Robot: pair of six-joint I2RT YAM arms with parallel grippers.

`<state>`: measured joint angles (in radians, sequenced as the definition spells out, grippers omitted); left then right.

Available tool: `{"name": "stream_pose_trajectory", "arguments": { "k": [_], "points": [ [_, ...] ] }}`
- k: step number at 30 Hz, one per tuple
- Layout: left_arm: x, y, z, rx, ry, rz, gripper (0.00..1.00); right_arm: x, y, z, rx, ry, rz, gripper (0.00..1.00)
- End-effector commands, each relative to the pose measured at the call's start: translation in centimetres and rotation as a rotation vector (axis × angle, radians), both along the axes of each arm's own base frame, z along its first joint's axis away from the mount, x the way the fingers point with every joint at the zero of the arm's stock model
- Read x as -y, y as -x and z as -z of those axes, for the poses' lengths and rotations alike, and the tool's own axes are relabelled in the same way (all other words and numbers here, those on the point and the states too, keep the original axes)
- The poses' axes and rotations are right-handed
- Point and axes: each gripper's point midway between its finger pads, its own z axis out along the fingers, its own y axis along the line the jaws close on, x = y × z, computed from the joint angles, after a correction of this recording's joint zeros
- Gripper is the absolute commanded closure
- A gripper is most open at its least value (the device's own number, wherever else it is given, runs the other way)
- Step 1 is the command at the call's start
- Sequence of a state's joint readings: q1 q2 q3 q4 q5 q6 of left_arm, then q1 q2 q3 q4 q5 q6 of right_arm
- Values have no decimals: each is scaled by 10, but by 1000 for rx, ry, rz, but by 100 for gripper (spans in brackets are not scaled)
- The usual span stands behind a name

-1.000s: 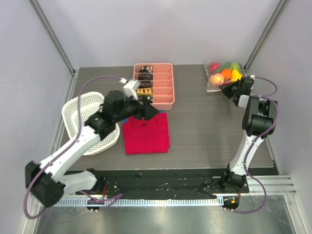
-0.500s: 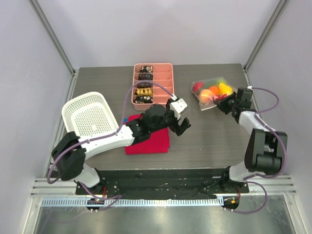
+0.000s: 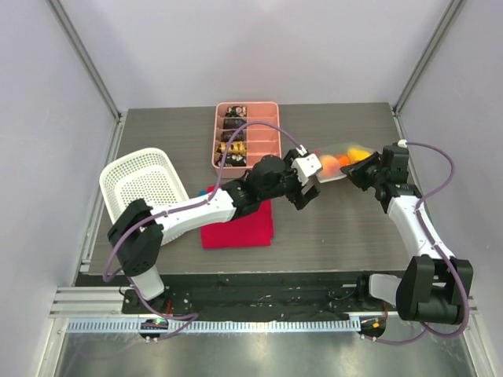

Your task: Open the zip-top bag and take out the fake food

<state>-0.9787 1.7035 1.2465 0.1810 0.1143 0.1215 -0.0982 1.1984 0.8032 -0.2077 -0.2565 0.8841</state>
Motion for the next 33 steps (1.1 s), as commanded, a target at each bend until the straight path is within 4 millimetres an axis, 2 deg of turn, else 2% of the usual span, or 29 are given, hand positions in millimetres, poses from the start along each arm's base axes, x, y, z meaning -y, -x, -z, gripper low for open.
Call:
{"name": "stream_pose_trajectory", "arguments": {
  "k": [1,4,6,7,8,10,12,14,15,18,19,21,22,23,25,26,27,28,31,33],
  "points": [
    [11,-2,-13,22,3,45,13,-4,6,-23,56,25,-35,99],
    [22,3,-20,-6,27,91,12,-7,10,-25,65,20,-57,99],
    [29,3,-16,-17,31,110,11,-12,11,-31,76,7,-82,99],
    [34,0,-23,-7,43,110,10,-14,12,-33,77,6,-92,99],
    [38,-4,-13,-17,28,106,9,-15,12,-35,82,5,-94,98],
    [45,-9,-15,-17,31,107,7,-17,14,-41,99,7,-112,98],
    [54,-11,-5,-30,12,123,7,-20,13,-47,114,5,-130,98],
    [59,-18,-9,-18,19,110,9,-24,14,-51,125,-1,-163,96],
    [59,-25,-2,-20,9,86,10,-25,13,-55,136,0,-173,96],
    [61,-42,-1,-19,-3,25,30,-26,12,-61,152,9,-190,95],
    [60,-47,-1,-16,-3,-2,45,-26,11,-61,153,16,-196,94],
    [59,-53,-4,-18,-6,-27,68,-24,9,-64,158,40,-196,90],
    [57,-57,-5,-25,-1,-44,86,-23,8,-65,161,52,-199,85],
    [55,-59,-10,-31,14,-60,98,-18,4,-68,167,80,-182,72],
    [53,-55,-19,-50,52,-54,100,-6,0,-64,152,134,-163,55],
    [52,-51,-23,-52,67,-42,100,2,-3,-68,159,160,-143,38],
    [52,-47,-22,-68,85,-35,100,18,-6,-66,150,181,-110,31],
    [50,-44,-30,-74,105,-22,100,27,-8,-67,148,188,-92,20],
    [43,-47,-37,-185,160,-41,100,62,-13,-70,155,237,-28,8],
    [38,-54,-43,-263,194,-53,100,80,-16,-72,163,265,-3,7]
  ]
}}
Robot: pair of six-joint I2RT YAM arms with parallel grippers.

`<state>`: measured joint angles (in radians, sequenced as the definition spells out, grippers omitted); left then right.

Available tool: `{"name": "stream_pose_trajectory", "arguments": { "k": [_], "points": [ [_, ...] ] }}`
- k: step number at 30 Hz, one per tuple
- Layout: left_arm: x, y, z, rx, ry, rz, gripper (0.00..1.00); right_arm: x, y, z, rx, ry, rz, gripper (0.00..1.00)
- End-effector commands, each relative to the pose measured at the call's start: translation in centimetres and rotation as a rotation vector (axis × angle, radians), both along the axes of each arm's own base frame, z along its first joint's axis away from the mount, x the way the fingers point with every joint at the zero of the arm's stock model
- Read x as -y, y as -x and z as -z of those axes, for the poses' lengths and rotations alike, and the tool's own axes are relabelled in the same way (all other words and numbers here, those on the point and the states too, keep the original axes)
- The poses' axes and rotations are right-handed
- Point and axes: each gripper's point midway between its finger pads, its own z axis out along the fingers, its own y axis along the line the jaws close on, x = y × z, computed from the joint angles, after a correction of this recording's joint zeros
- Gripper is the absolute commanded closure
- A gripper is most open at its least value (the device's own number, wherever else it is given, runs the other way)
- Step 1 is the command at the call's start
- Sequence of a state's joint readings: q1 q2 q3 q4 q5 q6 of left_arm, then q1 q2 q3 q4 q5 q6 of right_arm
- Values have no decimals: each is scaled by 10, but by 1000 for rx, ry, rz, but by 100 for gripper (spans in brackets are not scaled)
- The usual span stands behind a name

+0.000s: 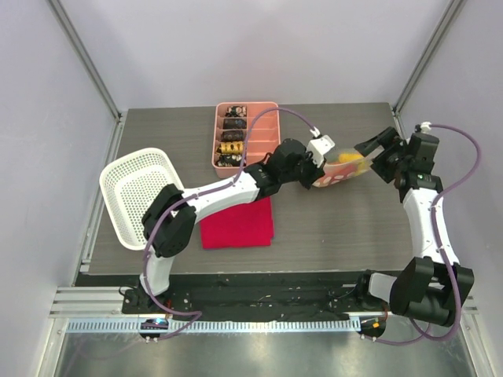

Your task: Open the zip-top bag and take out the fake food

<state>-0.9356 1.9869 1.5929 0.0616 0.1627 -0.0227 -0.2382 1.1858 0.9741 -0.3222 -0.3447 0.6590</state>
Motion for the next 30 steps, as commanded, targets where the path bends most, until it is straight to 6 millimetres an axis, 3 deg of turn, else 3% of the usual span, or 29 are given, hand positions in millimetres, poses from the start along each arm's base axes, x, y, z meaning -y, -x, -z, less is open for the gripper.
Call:
{"name": "stream_pose_trajectory", "arguments": {
  "k": [1,2,5,11,18,23,30],
  "points": [
    [-10,-5,-64,-181,206,-16,100,43,-10,-16,61,125,50,6],
    [-18,-18,-65,-219,226,-36,100,50,-11,-19,72,131,63,6],
    [-27,-31,-70,-328,290,-28,100,61,-17,-24,147,93,61,5],
    [-27,-28,-63,-388,291,20,100,49,-35,-22,204,-52,-13,4],
    [-30,-32,-68,-390,293,24,100,44,-42,-53,454,83,-115,4],
    [-39,-53,-64,-417,302,-29,100,38,-33,-50,558,141,-144,3],
    [-38,-38,-60,-472,297,79,100,17,-47,-44,590,85,-263,2]
  ]
}}
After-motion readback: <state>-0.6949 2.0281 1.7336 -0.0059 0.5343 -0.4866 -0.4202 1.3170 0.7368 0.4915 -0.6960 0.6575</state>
